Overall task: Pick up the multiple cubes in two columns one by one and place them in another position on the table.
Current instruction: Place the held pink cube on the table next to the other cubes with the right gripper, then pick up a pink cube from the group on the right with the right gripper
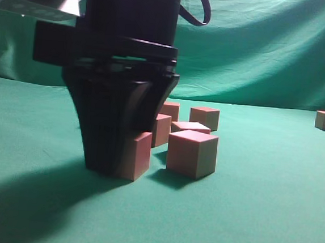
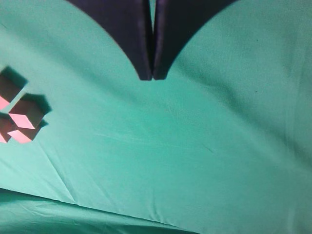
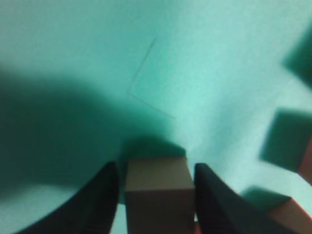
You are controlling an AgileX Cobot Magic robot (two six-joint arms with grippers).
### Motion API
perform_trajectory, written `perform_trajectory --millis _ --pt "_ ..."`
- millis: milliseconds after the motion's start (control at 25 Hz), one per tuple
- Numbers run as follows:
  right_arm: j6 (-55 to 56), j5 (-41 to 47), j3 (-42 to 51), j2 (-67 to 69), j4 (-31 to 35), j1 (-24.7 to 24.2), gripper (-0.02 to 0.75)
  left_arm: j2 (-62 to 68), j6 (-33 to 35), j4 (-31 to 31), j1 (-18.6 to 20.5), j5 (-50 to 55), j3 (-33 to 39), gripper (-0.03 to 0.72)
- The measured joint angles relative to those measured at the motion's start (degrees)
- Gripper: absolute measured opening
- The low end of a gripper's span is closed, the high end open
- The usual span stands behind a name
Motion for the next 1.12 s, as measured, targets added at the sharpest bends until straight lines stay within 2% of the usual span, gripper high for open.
perform_trajectory --millis 80,200,280,400,440,600,760,880,1000,1120 --pt "0.2 0.4 0.0 0.0 0.0 0.0 0.411 0.0 0.0 0.0 0.0 0.0 0.0 0.0" --pt "0.4 0.5 -0.3 0.0 0.0 0.0 0.577 0.0 0.0 0.0 0.0 0.0 0.0 0.0" --pt "0.8 1.4 -1.3 0.2 0.0 0.0 0.646 0.0 0.0 0.0 0.0 0.0 0.0 0.0" --pt "1.1 4.9 -5.2 0.5 0.0 0.0 0.643 0.0 0.0 0.0 0.0 0.0 0.0 0.0" --pt "1.1 6.7 -7.2 0.5 0.0 0.0 0.684 0.0 0.0 0.0 0.0 0.0 0.0 0.0" --pt "1.1 14.7 -17.3 0.5 -0.4 0.0 0.669 0.0 0.0 0.0 0.0 0.0 0.0 0.0" --pt "3.7 17.3 -27.7 0.5 -6.1 -1.3 0.669 0.0 0.0 0.0 0.0 0.0 0.0 0.0" --pt "7.1 17.8 -33.1 0.5 -10.0 -6.5 0.669 0.0 0.0 0.0 0.0 0.0 0.0 0.0" --pt "9.8 17.8 -35.3 0.5 -11.4 -15.1 0.669 0.0 0.0 0.0 0.0 0.0 0.0 0.0" --pt "13.3 18.1 -35.4 0.7 -11.4 -25.8 0.669 0.0 0.0 0.0 0.0 0.0 0.0 0.0"
